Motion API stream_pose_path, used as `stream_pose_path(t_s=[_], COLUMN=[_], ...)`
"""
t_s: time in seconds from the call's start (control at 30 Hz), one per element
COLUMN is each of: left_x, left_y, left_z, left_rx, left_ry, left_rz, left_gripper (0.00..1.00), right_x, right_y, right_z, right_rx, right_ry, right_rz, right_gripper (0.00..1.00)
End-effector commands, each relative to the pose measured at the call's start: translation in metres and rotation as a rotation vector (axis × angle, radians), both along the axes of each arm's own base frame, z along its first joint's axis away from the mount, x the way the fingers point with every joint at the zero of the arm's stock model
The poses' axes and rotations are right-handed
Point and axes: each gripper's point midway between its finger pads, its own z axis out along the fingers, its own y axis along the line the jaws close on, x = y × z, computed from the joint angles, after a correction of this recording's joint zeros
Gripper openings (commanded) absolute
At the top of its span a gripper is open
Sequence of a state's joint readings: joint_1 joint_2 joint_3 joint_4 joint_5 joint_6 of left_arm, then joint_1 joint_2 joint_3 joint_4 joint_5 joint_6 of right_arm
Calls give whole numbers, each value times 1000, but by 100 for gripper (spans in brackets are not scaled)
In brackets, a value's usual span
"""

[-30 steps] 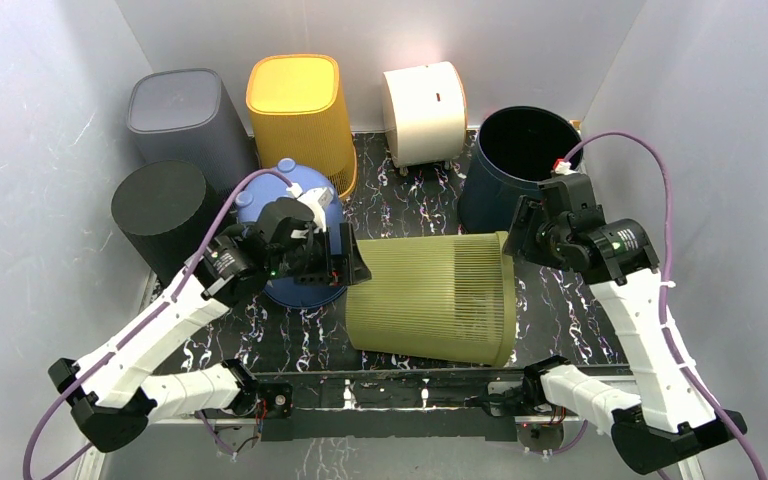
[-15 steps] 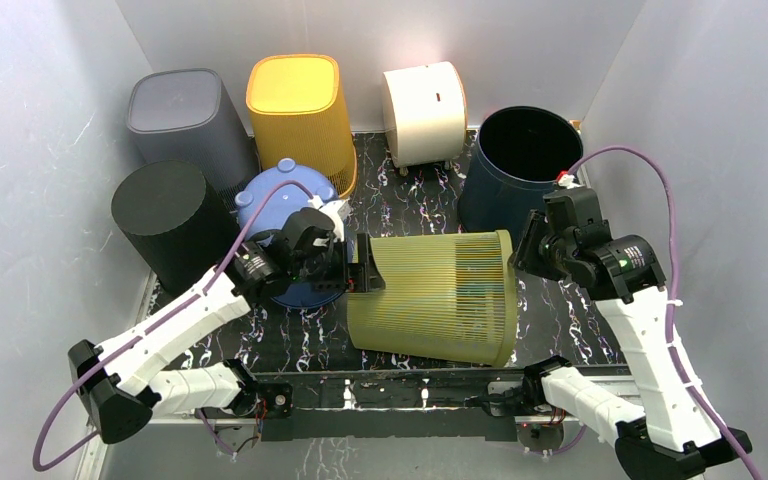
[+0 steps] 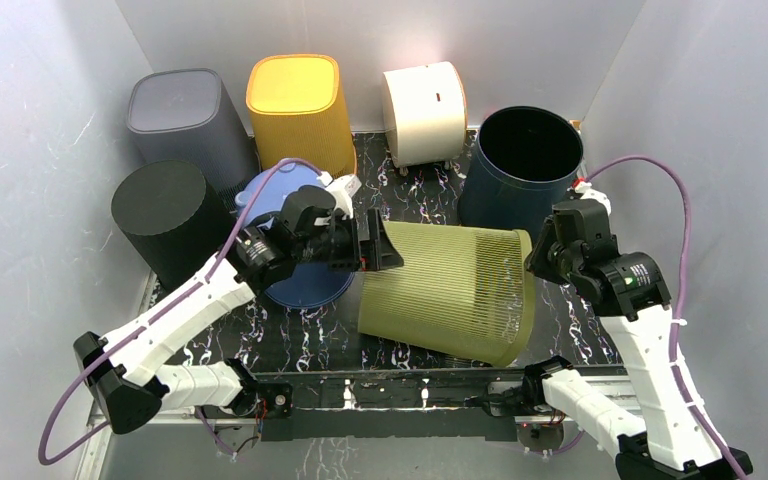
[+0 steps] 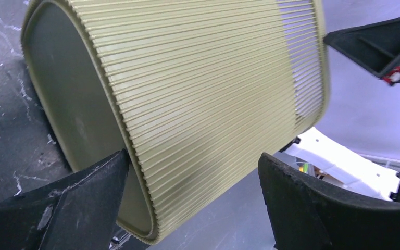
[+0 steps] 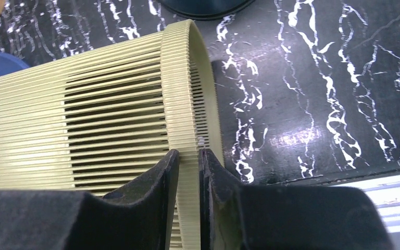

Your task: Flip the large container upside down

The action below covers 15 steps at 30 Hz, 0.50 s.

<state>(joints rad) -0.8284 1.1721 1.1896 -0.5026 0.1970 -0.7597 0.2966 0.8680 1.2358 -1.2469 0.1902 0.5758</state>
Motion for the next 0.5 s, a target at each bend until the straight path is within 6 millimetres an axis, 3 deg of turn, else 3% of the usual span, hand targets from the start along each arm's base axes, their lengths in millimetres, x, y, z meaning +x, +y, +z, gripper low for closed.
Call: stream_pose_path(t_s=[0.0,0.23,0.37,0.47], left_x=[-8,-5,-7,-7], left_y=[-45,-68,-79,-88], left_z=[106,149,160,157], left_rx=[-325,-461,-521,-530], left_ry=[-147,-191,-195,-189], left_rz=[-163,-234,-269,-293], left_gripper=[90,90,90,90], right_x=[-11,-17,-22,-25], right_y=[19,16,20,29], right_z=[-24,-38,-56,-70], right_rx=[74,112,160,229], right_ry=[88,77,88,100], right_rz=[51,-14,-47,-58], right_gripper=[19,25,25,25])
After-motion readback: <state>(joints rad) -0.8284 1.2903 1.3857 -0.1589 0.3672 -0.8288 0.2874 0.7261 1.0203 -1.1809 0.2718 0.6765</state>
